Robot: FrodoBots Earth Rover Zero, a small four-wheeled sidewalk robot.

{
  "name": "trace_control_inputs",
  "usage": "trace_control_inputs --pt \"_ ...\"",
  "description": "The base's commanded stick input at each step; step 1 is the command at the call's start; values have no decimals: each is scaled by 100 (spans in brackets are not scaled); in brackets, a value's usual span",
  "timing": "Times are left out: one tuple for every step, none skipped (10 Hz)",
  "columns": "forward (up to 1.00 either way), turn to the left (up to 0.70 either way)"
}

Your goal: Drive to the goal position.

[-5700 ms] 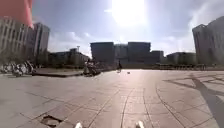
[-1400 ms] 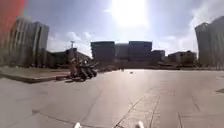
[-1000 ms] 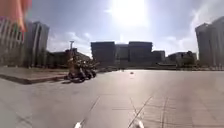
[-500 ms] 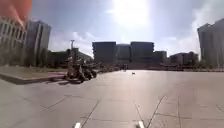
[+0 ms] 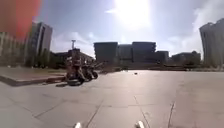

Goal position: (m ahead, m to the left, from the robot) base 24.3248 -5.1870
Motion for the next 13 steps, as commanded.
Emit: trace_control_inputs --pt "70 -1" --pt "70 -1" --pt "70 -1" --pt "70 -1" --pt "70 -1" --pt "70 -1" --pt "70 -1" --pt "70 -1" --pt "70 -1" --pt "70 -1" --pt "70 -1" --pt "70 -1" --pt "70 -1"
